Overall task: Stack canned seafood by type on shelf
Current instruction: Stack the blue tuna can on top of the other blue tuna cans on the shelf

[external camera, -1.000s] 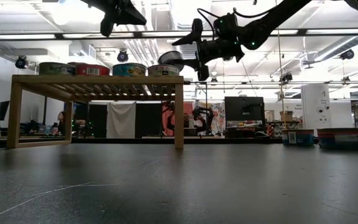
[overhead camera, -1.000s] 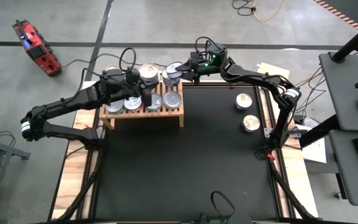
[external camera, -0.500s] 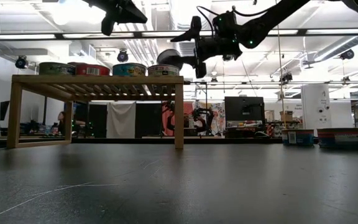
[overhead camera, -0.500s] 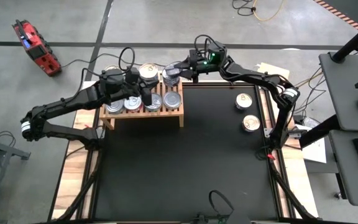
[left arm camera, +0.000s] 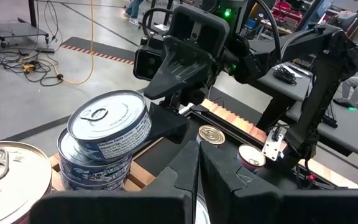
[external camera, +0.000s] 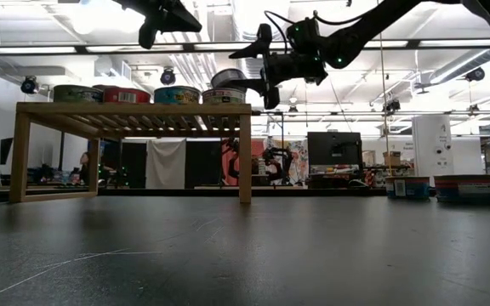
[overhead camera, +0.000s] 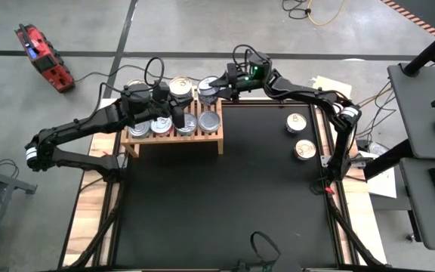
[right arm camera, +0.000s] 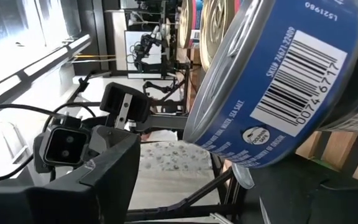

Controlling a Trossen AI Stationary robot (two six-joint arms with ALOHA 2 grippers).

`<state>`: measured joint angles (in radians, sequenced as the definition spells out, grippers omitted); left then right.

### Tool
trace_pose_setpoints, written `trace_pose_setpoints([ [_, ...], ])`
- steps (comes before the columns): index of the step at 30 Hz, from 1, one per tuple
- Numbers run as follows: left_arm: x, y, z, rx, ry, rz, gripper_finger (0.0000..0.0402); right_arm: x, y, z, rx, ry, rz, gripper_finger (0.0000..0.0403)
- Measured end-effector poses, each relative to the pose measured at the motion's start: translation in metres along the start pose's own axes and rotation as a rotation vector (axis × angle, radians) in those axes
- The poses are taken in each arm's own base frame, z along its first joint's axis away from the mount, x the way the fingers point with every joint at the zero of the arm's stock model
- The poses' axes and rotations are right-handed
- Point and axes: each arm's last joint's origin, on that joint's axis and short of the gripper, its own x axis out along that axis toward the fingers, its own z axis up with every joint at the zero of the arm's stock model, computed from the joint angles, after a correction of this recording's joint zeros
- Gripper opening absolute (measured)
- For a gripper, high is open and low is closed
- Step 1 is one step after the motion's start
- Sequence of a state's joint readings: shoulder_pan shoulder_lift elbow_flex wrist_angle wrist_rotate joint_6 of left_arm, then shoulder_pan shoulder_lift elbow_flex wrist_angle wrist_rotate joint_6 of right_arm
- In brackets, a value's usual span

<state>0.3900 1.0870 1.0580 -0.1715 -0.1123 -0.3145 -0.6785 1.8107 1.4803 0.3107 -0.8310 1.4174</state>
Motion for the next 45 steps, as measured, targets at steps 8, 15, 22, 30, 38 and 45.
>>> trace_pose_setpoints([
  [8,0.000,0.000,0.000,0.002,0.000,0.000,0.0000,0.003,-0.001,-0.004,0.034,0.024,-0.007,0.0276],
  [15,0.000,0.000,0.000,0.000,0.000,0.000,0.0000,0.003,-0.003,-0.002,0.067,0.000,-0.016,0.0259],
  [22,0.000,0.000,0.000,0.000,0.001,0.000,0.0000,0.003,-0.003,-0.002,0.069,-0.011,-0.014,0.0246],
  [30,0.000,0.000,-0.001,0.001,0.004,0.001,0.0000,0.009,-0.002,-0.005,0.066,-0.006,-0.012,0.0251],
  [38,0.001,0.000,-0.001,0.001,0.007,0.001,0.0000,0.015,0.008,0.004,0.039,-0.014,0.012,0.0250],
  [45,0.001,0.000,-0.001,0.000,0.009,-0.005,0.0000,0.019,0.007,0.002,0.046,0.020,0.008,0.0237],
])
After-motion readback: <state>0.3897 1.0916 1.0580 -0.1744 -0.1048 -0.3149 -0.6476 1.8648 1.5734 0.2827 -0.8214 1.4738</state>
